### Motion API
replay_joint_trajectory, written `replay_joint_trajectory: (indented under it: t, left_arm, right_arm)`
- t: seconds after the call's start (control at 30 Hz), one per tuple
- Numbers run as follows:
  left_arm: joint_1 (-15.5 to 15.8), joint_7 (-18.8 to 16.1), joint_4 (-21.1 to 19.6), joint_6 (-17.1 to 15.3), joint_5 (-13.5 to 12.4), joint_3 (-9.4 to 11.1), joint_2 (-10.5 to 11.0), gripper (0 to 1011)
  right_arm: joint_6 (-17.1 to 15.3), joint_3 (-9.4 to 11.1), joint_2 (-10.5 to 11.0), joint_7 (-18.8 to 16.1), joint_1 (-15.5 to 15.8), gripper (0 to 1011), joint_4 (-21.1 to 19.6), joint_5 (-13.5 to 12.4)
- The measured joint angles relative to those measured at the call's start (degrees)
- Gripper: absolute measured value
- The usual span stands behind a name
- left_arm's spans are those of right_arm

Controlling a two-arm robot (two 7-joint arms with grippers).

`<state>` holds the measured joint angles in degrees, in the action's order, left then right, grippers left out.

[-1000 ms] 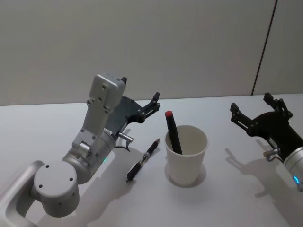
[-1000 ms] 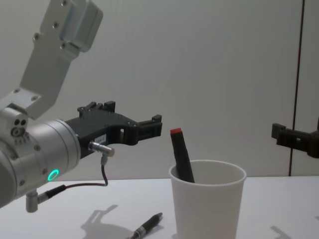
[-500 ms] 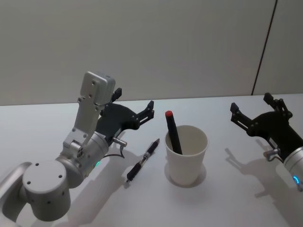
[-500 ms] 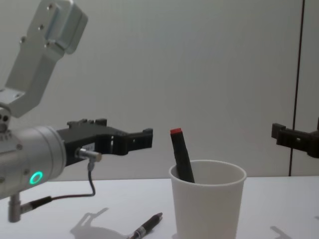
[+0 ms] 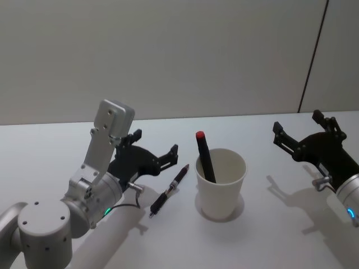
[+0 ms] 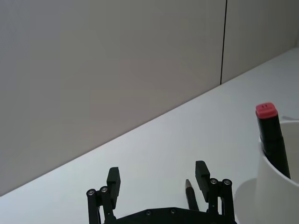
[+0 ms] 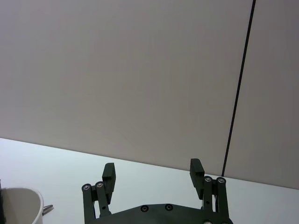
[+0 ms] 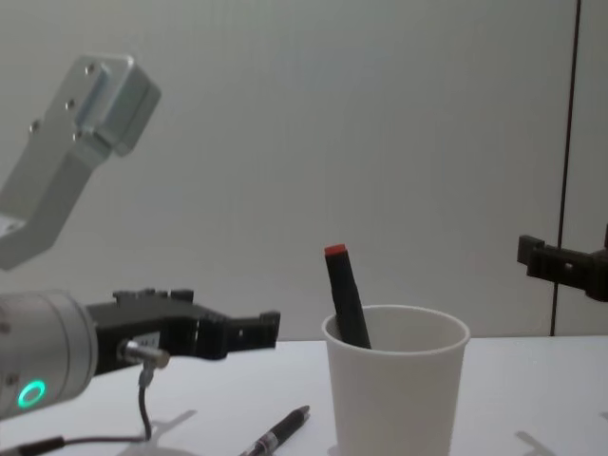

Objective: Place the pen into the pen holder.

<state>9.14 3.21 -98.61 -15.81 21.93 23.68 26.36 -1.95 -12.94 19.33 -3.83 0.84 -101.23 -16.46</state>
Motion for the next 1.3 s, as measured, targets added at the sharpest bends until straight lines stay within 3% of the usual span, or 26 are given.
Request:
replay_joint_trajectory:
  t: [0.7, 1.3]
  left_arm:
    - [-2.7, 1.2, 0.3, -0.7, -0.4, 0.4, 1.2, 1001]
    - [-4.3, 1.2, 1.5, -1.4, 2.9, 0.4, 1.1, 1001]
  right_arm:
    - [0.0, 0.0, 0.0, 0.0, 0.0, 1001, 0.0, 0.0]
    - [0.0, 0.0, 0.0, 0.0, 0.0, 1001, 0.0, 0.0]
